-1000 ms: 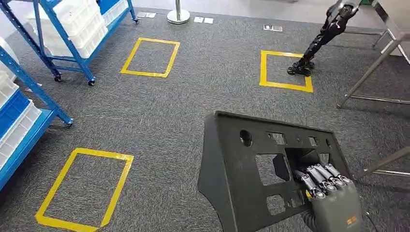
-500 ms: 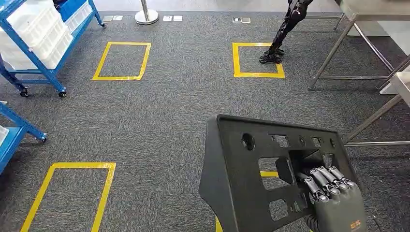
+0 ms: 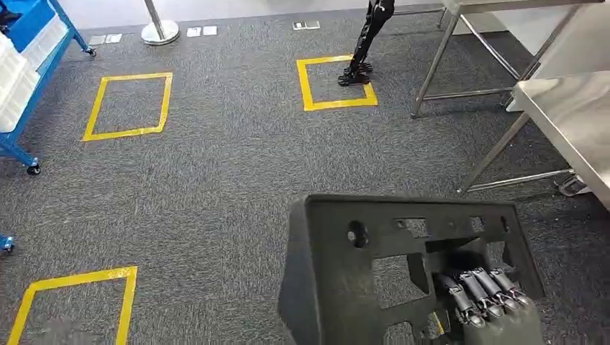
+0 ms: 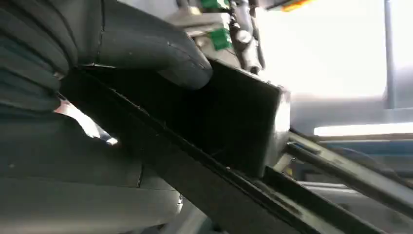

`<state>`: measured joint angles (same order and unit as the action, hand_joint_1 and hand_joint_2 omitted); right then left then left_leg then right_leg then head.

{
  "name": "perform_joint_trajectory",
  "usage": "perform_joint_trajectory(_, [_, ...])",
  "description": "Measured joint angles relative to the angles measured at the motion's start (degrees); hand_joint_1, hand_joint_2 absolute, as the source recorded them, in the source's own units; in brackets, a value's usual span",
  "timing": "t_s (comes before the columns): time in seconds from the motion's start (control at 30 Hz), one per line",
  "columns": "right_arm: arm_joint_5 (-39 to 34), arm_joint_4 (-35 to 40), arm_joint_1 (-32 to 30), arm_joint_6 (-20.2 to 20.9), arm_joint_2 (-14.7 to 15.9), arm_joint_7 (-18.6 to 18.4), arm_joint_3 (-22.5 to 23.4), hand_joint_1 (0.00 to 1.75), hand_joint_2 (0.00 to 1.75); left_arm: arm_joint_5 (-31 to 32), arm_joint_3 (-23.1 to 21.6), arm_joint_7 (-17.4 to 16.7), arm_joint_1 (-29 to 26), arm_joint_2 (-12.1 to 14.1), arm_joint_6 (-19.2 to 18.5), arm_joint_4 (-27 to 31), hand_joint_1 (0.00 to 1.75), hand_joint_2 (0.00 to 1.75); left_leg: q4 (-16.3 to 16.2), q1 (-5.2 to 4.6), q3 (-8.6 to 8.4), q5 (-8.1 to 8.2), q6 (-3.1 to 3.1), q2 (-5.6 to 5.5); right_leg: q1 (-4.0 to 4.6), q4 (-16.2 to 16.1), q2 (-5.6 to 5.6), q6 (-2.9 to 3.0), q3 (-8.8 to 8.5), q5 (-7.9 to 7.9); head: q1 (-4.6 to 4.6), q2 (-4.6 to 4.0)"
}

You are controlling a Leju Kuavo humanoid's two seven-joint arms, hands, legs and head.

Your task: Take the parts from the cabinet and place them on the table.

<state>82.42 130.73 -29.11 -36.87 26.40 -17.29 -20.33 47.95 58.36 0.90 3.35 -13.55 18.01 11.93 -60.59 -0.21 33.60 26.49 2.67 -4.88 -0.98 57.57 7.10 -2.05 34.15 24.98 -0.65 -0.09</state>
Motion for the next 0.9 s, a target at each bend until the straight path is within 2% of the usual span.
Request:
perform_joint_trajectory(0.03, [-0.15,0.2,-0.19,0.0,0.13,-0.2,0.0,1.75,1.75,0.0,0.0,0.02,0.02,0.02,0.0,0.02,0.0,0.0,0.39,-0.16,-0.13,-0.09,-0.01,0.65,-0.39,-0.23,0.61,-0.36,0.17,-0.25,-0.02,0.0])
perform_joint_trajectory(0.07, [-0.35,0.5,-0.36,0.0,0.31,-0.37,-0.02,1.75,1.75,0.0,0.02,0.02,0.04,-0.04,0.0,0.02,0.0,0.0,1.82,0.14,-0.87,-0.21,0.07,1.62,0.18,-0.43,1.41,-0.68,0.23,-0.43,0.06,0.0])
perform_joint_trajectory(0.1, [-0.35,0.68,-0.5,-0.04,0.5,-0.44,-0.02,1.75,1.75,0.0,0.02,0.04,0.06,0.0,0.0,0.04,0.0,0.0,3.75,0.6,-1.97,0.05,-0.17,2.32,0.05,0.32,-1.72,-0.77,1.1,0.21,-0.11,0.0])
perform_joint_trajectory(0.13, [-0.35,0.81,-0.29,-0.09,0.72,-0.46,-0.07,1.75,1.75,0.0,0.02,0.15,0.02,-0.07,0.0,0.07,0.0,0.0,4.34,0.61,-2.26,-0.06,0.0,2.82,0.52,2.57,-4.53,-0.85,2.36,1.33,-0.52,0.0])
perform_joint_trajectory(0.17, [-0.35,0.83,-0.14,-0.13,0.92,-0.48,-0.04,1.75,1.75,0.0,0.02,0.15,-0.03,-0.07,0.0,0.07,0.0,0.0,4.43,0.62,-2.36,-0.07,0.0,3.6,0.48,6.35,-5.48,-0.93,4.54,2.51,-0.72,0.0])
perform_joint_trajectory(0.23, [-0.52,0.87,-0.17,-0.17,1.07,-0.7,-0.05,1.75,1.75,0.0,0.02,0.15,-0.03,-0.07,0.02,0.07,0.0,0.0,4.47,0.61,-2.31,0.16,-0.14,5.13,-0.09,15.1,-6.24,-1.26,9.82,4.59,-0.79,0.0])
perform_joint_trajectory(0.27, [-0.55,0.87,-0.15,-0.17,1.22,-0.76,-0.02,1.75,1.75,0.02,0.02,0.15,-0.02,-0.07,0.02,0.07,0.0,0.0,4.46,0.69,-2.53,0.42,-0.33,5.9,-0.48,17.03,-6.43,-1.71,11.34,4.42,-0.81,0.0])
perform_joint_trajectory(0.3, [-0.81,0.9,-0.17,-0.17,1.42,-0.83,0.15,1.75,1.75,0.02,0.02,0.15,0.0,-0.07,0.04,0.07,0.0,0.0,4.46,0.82,-2.85,0.73,-0.55,6.58,-0.91,15.81,-6.59,-2.51,11.34,3.16,-0.79,0.0])
perform_joint_trajectory(0.33, [-0.98,0.96,-0.23,-0.17,1.61,-0.89,0.31,1.75,1.75,0.09,0.02,0.09,0.03,-0.07,0.11,0.07,0.0,0.0,4.46,0.99,-3.22,1.09,-0.86,7.03,-1.27,12.57,-6.88,-3.43,10.01,1.19,-0.81,0.0])
perform_joint_trajectory(0.37, [-1.14,1.16,-0.41,-0.17,1.81,-0.94,0.5,1.75,1.75,0.2,0.02,-0.24,0.09,-0.07,0.15,0.07,0.0,0.0,4.44,1.31,-3.81,1.6,-1.36,7.51,-1.7,6.99,-7.57,-4.52,7.35,-1.47,-0.79,0.0])
perform_joint_trajectory(0.4, [-1.5,1.49,-0.67,-0.17,1.99,-0.94,0.87,1.75,1.75,0.44,0.02,-0.56,0.11,-0.07,0.28,0.07,0.0,0.0,4.38,1.42,-4.51,2.21,-1.93,7.83,-2.12,1.21,-9.31,-5.51,4.43,-3.92,-0.81,0.0])
perform_joint_trajectory(0.43, [-1.92,1.55,-0.7,-0.17,2.05,-0.94,1.24,1.75,1.75,0.59,0.04,-0.83,0.1,0.15,0.59,0.11,0.0,0.0,4.34,0.87,-4.73,2.73,-2.61,8.13,-1.64,-0.37,-10.85,-5.64,2.95,-3.41,-1.02,0.0])
perform_joint_trajectory(0.47, [-2.23,1.9,-1.08,-0.26,2.16,-0.94,1.68,1.75,1.75,0.65,0.02,-1.07,0.26,0.15,0.87,0.09,0.0,0.0,3.94,0.81,-4.97,3.14,-3.01,8.38,-1.34,-0.83,-9.36,-4.49,2.96,-3.46,-0.99,0.0])
perform_joint_trajectory(0.5, [-2.73,2.1,-1.24,-0.31,2.34,-0.94,1.97,1.75,1.75,0.87,0.02,-1.22,0.3,0.13,1.13,0.11,0.0,0.0,4.11,0.62,-5.12,3.25,-3.17,8.62,-1.51,-0.52,-9.08,-3.68,3.02,-3.24,-0.94,0.0])
perform_joint_trajectory(0.57, [-3.43,2.56,-2.1,-0.48,2.47,-0.87,3.13,1.75,1.75,1.11,0.02,-1.46,0.29,0.02,1.18,0.04,0.0,0.0,4.21,1.1,-5.59,3.52,-3.41,8.86,-1.52,-0.35,-8.07,-3.12,3.18,-3.02,-0.57,0.0])
perform_joint_trajectory(0.6, [-3.63,3.02,-2.73,-0.57,2.73,-0.7,3.61,1.75,1.75,1.11,0.02,-1.49,0.38,-0.35,1.18,-0.02,0.0,0.0,3.96,1.51,-5.48,4.15,-3.68,8.3,-1.46,-0.45,-7.53,-2.37,2.92,-2.86,-0.35,0.0])
perform_joint_trajectory(0.63, [-3.76,3.37,-3.3,-0.63,2.75,-0.59,4.02,1.75,1.75,1.11,0.04,-1.51,0.34,-0.26,1.18,-0.02,0.0,0.0,2.04,1.64,-4.53,5.5,-3.37,6.95,-1.31,-0.47,-7.16,-1.89,2.74,-2.75,-0.37,0.0])
perform_joint_trajectory(0.7, [-3.96,3.76,-3.33,-0.9,3.17,-0.52,4.72,1.75,1.75,1.14,0.04,-1.57,0.29,-0.35,1.2,-0.04,0.0,0.0,-8.33,1.28,0.52,10.11,-2.81,5.34,-0.84,-0.45,-6.3,-0.74,2.68,-2.74,-0.02,0.0])
perform_joint_trajectory(0.73, [-4.0,3.78,-3.5,-0.9,3.19,-0.52,4.98,1.75,1.75,1.16,0.04,-1.6,0.31,-0.35,1.2,-0.07,0.0,0.0,-14.03,1.14,3.63,12.01,-2.6,5.09,-0.54,-0.45,-5.68,-0.62,2.71,-2.66,0.02,0.0])
perform_joint_trajectory(0.77, [-4.04,3.78,-3.69,-0.9,3.21,-0.5,5.14,1.75,1.75,1.16,0.04,-1.6,0.28,-0.35,1.2,-0.07,0.0,0.0,-17.07,1.03,5.56,12.44,-2.32,4.96,-0.28,-0.44,-5.07,-0.57,2.68,-2.63,0.0,0.0])
perform_joint_trajectory(0.8, [-4.24,3.78,-3.82,-0.9,3.32,-0.48,5.42,1.75,1.75,1.16,0.04,-1.6,0.28,-0.35,1.18,-0.07,0.0,0.0,-17.12,0.85,6.12,11.48,-1.93,4.87,-0.07,-0.43,-4.37,-0.56,2.55,-2.63,0.0,0.0])
perform_joint_trajectory(0.83, [-4.63,3.8,-3.85,-0.9,3.39,-0.48,5.62,1.75,1.75,1.14,0.04,-1.6,0.29,-0.35,1.14,-0.07,0.0,0.0,-14.46,0.73,5.27,9.2,-1.52,4.66,0.05,-0.41,-3.56,-0.56,2.36,-2.62,0.02,0.0])
perform_joint_trajectory(0.87, [-5.07,3.93,-3.86,-0.9,3.52,-0.44,5.84,1.75,1.75,1.14,0.04,-1.6,0.28,-0.35,0.85,-0.04,0.0,0.0,-9.69,0.66,3.21,6.2,-1.09,4.25,0.1,-0.41,-2.73,-0.57,2.09,-2.62,0.02,0.0])
perform_joint_trajectory(0.9, [-5.53,4.02,-3.87,-0.9,3.69,-0.37,6.08,1.75,1.75,1.14,0.07,-1.57,0.28,-0.33,0.76,-0.04,0.0,0.0,-4.56,0.64,0.91,3.44,-0.73,3.16,0.13,-0.38,-2.02,-0.58,1.86,-2.6,0.04,0.0])
